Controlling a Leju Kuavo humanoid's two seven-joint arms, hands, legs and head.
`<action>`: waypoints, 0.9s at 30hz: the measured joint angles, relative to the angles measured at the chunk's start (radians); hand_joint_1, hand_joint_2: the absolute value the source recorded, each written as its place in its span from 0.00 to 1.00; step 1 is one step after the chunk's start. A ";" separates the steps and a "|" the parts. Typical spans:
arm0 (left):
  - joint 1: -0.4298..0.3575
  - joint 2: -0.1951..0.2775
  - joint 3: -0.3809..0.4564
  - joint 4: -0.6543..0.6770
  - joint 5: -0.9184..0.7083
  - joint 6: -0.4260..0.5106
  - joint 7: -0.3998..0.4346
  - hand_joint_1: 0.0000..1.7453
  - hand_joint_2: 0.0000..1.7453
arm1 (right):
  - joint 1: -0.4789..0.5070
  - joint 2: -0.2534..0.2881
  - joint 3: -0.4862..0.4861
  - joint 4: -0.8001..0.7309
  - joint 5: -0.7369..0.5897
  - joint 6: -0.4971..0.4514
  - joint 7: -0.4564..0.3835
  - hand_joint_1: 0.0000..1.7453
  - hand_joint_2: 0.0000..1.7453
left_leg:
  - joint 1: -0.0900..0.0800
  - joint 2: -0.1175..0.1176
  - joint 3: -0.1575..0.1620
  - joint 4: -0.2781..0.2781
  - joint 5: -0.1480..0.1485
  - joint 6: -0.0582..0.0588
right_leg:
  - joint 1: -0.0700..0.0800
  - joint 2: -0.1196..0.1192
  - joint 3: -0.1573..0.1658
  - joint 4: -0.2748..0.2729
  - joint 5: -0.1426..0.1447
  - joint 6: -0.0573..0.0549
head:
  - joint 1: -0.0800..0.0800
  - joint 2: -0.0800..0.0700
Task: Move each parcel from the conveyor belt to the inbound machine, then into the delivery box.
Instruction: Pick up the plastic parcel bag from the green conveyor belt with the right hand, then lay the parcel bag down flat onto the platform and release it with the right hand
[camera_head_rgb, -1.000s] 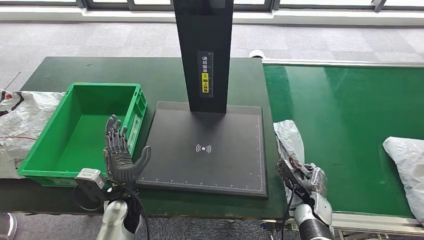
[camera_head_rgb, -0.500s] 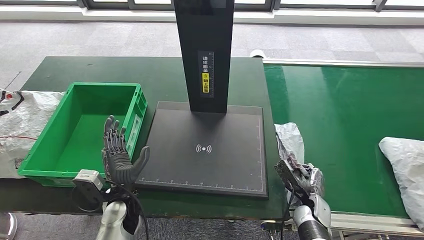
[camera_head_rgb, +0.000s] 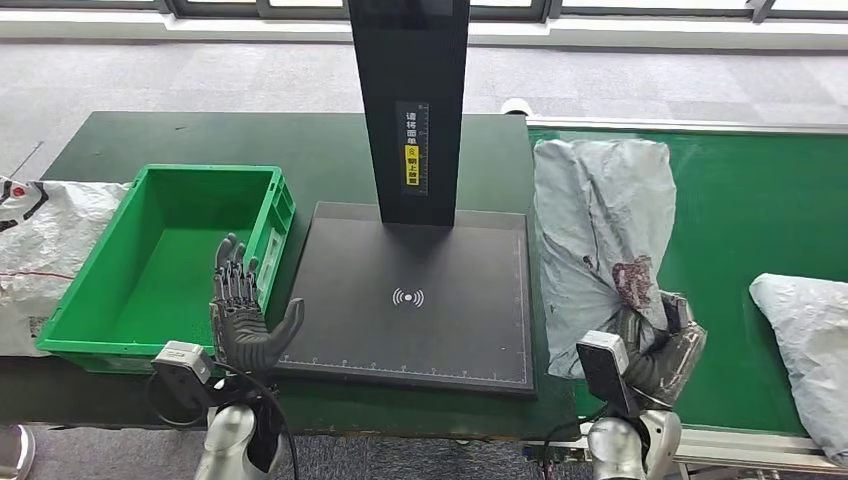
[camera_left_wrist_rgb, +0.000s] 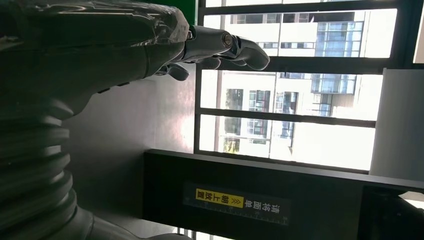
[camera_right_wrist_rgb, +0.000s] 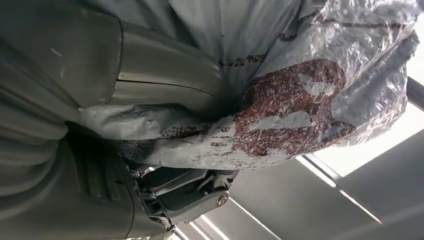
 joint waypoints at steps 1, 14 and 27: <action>-0.001 0.000 0.000 0.004 0.000 -0.002 0.000 0.00 1.00 | 0.016 0.003 0.028 -0.053 -0.004 0.000 -0.001 1.00 1.00 | 0.000 0.001 0.000 0.000 0.000 0.000 | 0.000 0.001 0.000 0.000 0.000 0.000 | 0.000 0.000; -0.004 0.000 0.000 0.035 0.000 -0.011 0.000 0.00 1.00 | 0.076 0.005 0.214 -0.347 -0.034 0.000 -0.002 1.00 1.00 | 0.000 0.003 0.002 0.000 -0.001 0.000 | 0.000 0.004 0.000 0.000 0.000 0.000 | 0.000 0.000; -0.012 0.000 -0.006 0.065 0.017 -0.020 0.000 0.00 1.00 | -0.097 0.011 0.354 0.113 0.042 0.060 0.008 1.00 1.00 | 0.000 0.007 0.003 0.000 0.000 -0.002 | 0.001 0.007 0.001 0.000 0.002 -0.001 | 0.000 0.000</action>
